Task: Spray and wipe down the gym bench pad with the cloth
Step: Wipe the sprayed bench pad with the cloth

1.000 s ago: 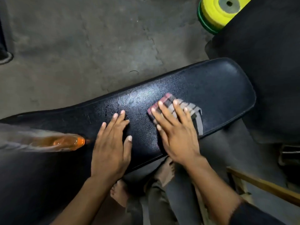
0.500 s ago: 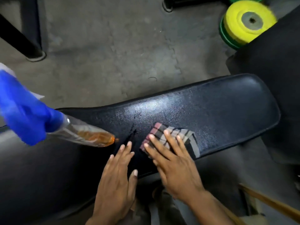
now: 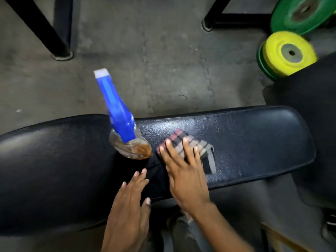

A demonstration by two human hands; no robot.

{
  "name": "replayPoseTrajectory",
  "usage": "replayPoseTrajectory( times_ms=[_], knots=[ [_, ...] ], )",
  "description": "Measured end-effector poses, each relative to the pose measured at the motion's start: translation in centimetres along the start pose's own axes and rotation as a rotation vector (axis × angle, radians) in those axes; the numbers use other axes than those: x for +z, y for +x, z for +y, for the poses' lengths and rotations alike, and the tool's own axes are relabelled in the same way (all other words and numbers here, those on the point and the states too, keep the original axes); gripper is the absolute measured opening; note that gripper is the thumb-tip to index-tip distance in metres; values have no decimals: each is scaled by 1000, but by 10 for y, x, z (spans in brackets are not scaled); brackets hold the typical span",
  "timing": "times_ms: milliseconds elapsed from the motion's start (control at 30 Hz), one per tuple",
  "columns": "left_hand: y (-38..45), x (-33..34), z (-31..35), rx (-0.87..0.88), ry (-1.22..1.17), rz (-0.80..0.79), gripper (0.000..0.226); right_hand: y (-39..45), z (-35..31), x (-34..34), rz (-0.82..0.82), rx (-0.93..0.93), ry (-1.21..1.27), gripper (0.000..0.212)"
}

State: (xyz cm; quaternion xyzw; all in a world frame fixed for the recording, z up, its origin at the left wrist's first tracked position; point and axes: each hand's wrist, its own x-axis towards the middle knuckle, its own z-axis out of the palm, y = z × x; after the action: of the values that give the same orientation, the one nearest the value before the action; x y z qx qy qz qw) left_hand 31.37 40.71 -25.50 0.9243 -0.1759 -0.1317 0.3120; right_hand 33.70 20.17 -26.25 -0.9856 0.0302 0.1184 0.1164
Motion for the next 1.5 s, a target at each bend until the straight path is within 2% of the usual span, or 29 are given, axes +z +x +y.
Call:
replayPoseTrajectory(
  times_ms=[133, 200, 333, 500, 600, 833, 933, 1033, 1167, 1300, 1433, 1500],
  knots=[
    [-10, -20, -21, 31, 60, -17, 51, -68, 5, 12, -48, -90, -64, 79],
    [-7, -28, -33, 26, 84, -2, 52, -71, 14, 6, -72, -116, -99, 79],
    [14, -42, -54, -141, 87, 87, 66, -9, 32, -13, -25, 9, -138, 63],
    [63, -39, -53, -192, 183, 142, 66, 56, 24, -12, 3, 85, -57, 58],
    [72, -34, -47, -219, 241, 163, 73, 31, 4, -2, 34, 93, -71, 61],
    [72, -32, -47, -234, 292, 179, 54, -53, -11, 22, -49, 58, -77, 75],
    [73, -35, -45, -233, 325, 142, 48, -33, 5, 14, -42, 55, -71, 77],
    [74, -33, -49, -220, 370, 135, 44, 23, 27, 4, -17, 90, -49, 83],
    [73, -25, -55, -264, 405, 153, 50, 74, 30, -3, 3, 174, -57, 83],
    [61, -12, -69, -210, 410, 191, 52, 30, 4, 5, -7, 158, -33, 87],
    [67, -7, -84, -212, 255, 115, 74, -41, -32, 23, -84, 94, -22, 95],
    [70, -5, -86, -222, 232, 109, 78, -58, -39, 28, -115, 76, -44, 96]
  ],
)
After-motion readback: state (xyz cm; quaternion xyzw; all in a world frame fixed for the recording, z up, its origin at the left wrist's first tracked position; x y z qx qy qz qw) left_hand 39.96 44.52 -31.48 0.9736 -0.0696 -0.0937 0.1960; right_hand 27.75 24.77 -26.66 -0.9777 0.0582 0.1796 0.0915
